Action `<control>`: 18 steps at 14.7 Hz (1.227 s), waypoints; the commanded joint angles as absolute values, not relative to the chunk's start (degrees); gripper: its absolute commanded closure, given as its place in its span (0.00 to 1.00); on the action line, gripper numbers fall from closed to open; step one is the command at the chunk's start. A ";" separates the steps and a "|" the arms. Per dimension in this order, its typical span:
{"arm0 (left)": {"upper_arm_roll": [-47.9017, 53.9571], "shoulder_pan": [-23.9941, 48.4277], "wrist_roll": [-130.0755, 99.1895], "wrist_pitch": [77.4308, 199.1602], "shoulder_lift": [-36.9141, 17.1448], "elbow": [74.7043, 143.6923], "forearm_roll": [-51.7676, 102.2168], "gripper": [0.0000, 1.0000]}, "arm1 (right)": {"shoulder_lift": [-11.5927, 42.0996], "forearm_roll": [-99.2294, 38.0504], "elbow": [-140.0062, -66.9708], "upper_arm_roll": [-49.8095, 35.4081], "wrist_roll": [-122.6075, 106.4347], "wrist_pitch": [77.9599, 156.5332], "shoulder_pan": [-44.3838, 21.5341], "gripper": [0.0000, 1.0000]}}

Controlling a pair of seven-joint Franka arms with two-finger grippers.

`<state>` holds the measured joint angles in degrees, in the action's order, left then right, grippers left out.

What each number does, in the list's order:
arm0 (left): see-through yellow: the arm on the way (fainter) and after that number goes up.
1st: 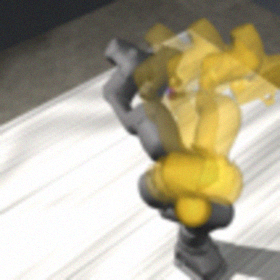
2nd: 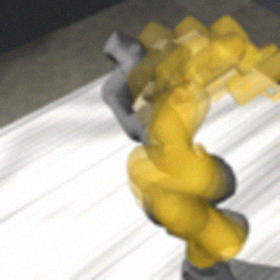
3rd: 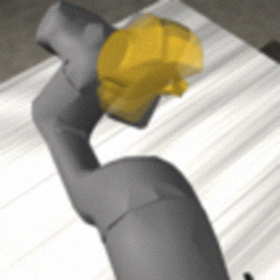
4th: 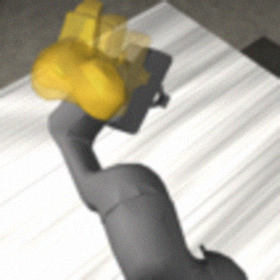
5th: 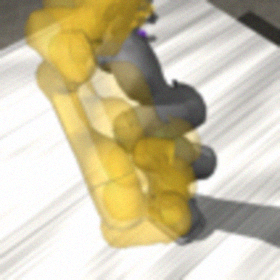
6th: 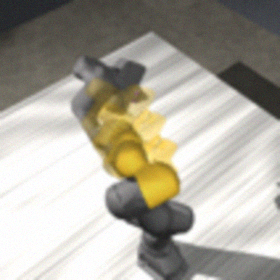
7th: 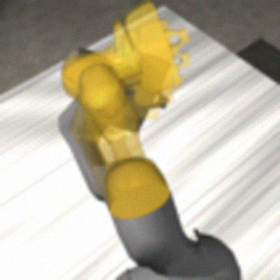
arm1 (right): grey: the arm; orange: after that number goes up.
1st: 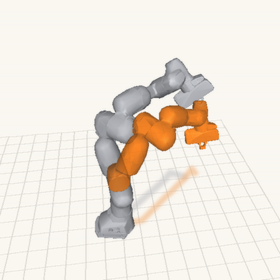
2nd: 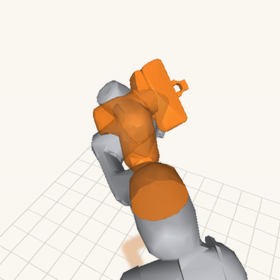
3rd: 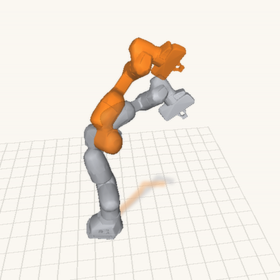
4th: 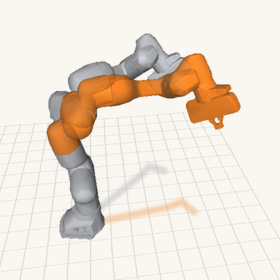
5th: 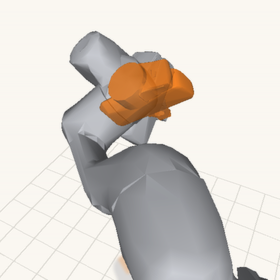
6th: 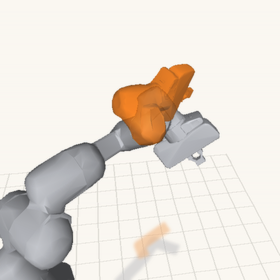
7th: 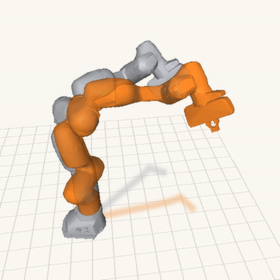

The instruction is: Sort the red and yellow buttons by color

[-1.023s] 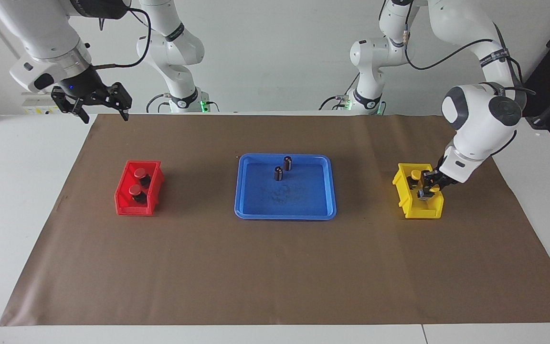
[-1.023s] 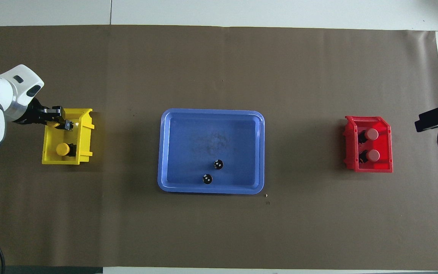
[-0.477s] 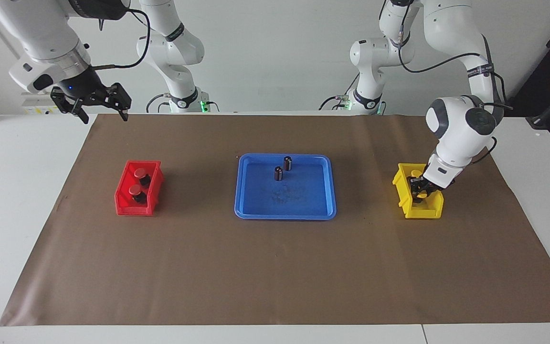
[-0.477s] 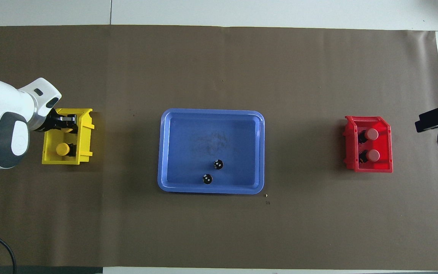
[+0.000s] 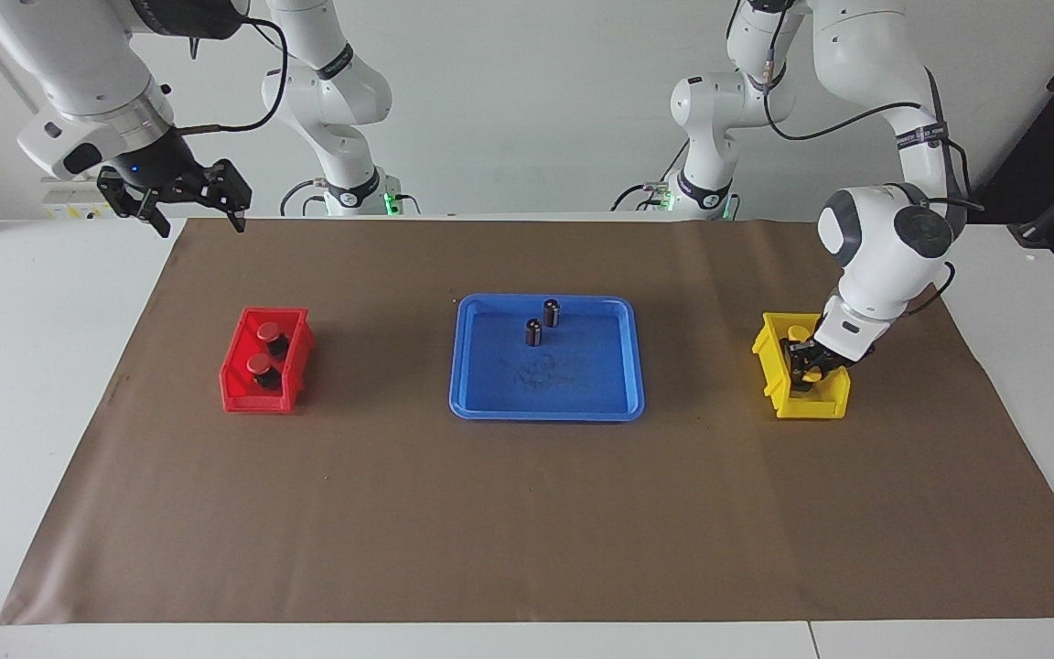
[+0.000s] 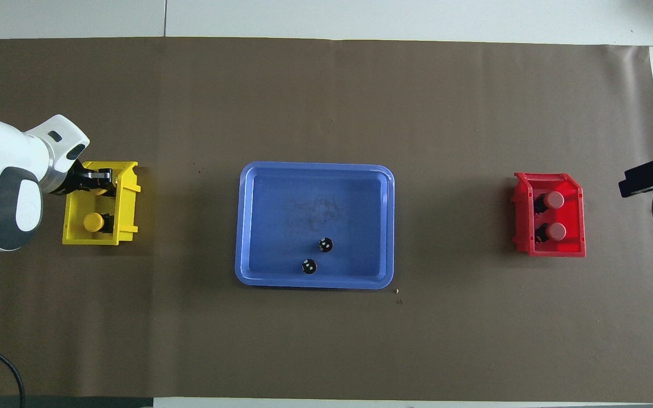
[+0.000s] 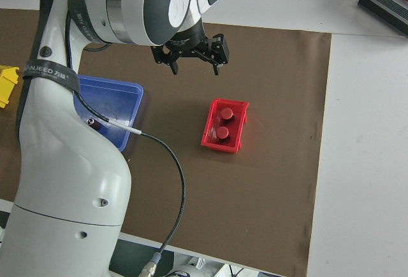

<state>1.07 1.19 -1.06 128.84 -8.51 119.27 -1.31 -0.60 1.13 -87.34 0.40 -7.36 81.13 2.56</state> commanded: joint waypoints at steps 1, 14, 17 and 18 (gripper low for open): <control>0.70 1.06 -0.44 130.96 -8.88 119.89 -1.85 0.44 | -1.05 1.05 -87.89 0.35 -6.68 80.60 2.81 0.00; 0.97 2.90 -0.62 104.89 -7.56 97.41 -1.23 0.00 | -1.05 1.14 -87.80 0.35 -6.68 80.77 2.64 0.00; 1.49 3.08 -0.53 94.16 -5.98 88.89 -1.06 0.00 | -1.05 1.14 -87.80 0.35 -6.68 80.86 2.72 0.00; 1.93 3.51 -0.61 90.39 -5.98 86.25 -1.05 0.00 | -1.05 1.14 -87.80 0.35 -6.68 80.86 2.72 0.00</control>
